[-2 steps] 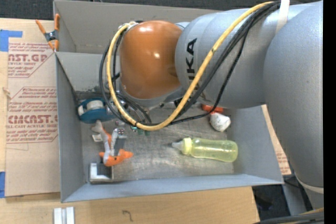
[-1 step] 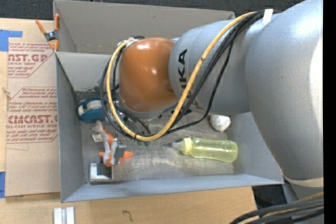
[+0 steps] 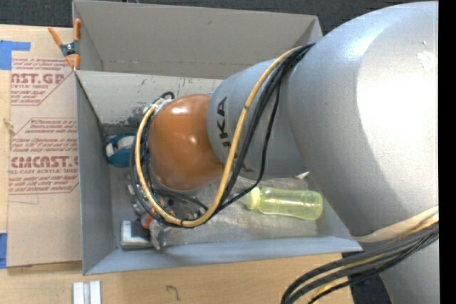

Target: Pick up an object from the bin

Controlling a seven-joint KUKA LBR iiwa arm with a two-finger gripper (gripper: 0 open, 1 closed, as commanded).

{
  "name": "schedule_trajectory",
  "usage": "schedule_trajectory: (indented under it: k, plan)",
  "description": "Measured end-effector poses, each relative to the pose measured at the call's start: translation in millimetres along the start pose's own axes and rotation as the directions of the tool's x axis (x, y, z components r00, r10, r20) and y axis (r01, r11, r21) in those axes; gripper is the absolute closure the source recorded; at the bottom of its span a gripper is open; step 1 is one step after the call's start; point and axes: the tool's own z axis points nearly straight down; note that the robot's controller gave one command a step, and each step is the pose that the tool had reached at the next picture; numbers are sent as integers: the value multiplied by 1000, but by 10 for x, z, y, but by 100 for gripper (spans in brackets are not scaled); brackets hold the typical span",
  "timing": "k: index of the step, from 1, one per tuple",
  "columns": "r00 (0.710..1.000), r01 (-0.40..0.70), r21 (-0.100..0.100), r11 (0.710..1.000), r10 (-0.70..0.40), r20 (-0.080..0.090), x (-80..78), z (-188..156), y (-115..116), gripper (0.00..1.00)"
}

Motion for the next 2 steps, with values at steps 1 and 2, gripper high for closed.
schedule_trajectory:
  k: [1, 2]
  plan:
    - [1000, 0, 0, 1000, 0, 0, -1, 0, 0, 100]
    - [1000, 18, -7, 1000, -18, 21, -125, -1425, 221, 100]
